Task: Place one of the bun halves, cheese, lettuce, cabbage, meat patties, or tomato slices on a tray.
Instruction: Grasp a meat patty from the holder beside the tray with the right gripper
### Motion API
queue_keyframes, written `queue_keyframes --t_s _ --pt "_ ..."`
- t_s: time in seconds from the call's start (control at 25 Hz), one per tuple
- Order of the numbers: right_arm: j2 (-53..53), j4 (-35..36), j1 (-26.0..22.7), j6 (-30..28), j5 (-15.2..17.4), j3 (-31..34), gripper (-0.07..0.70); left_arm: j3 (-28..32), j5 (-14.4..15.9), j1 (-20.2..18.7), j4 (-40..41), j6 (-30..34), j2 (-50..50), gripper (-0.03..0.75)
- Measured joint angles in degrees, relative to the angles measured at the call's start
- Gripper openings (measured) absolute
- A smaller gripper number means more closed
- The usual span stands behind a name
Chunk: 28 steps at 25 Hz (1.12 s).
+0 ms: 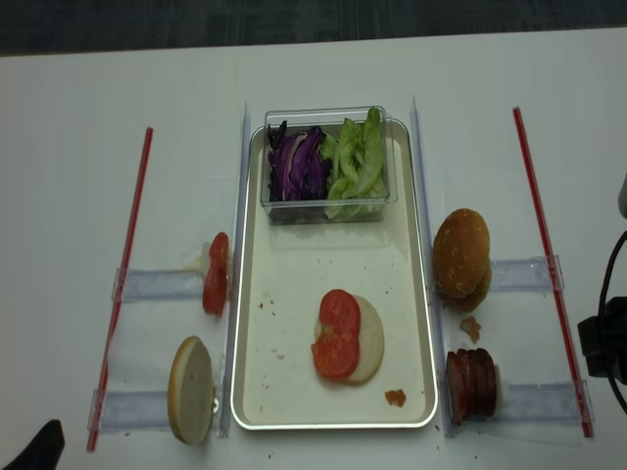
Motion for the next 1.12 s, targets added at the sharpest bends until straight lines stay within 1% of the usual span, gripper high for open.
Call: queue_keyframes --t_s 0.08,0.28,0.48,0.6,0.72,0.92,1.12 --pt "0.72 0.86 0.0 0.0 0.1 -0.12 0.413 0.0 0.0 0.0 0.0 0.0 0.0 0.468" --pt "2.8 5.78 0.0 -0.87 0.28 -0.26 0.411 0.0 0.0 0.0 0.0 0.0 0.0 0.468" --pt "4.63 8.01 0.65 -2.29 0.54 -0.26 0.41 0.0 0.0 0.0 0.0 -0.02 0.0 0.468" --pt "4.72 8.61 3.0 -2.49 0.54 -0.26 0.408 0.0 0.0 0.0 0.0 -0.02 0.0 0.468" --pt "4.86 8.64 5.89 -0.84 0.42 -0.26 0.408 0.0 0.0 0.0 0.0 -0.02 0.0 0.468" --pt "4.86 8.64 10.01 2.37 -1.43 -0.3 0.403 0.0 0.0 0.0 0.0 -0.02 0.0 0.468" --pt "4.9 8.64 14.09 5.31 -2.52 -0.3 0.4 0.0 0.0 0.0 0.12 -0.25 0.0 0.468"
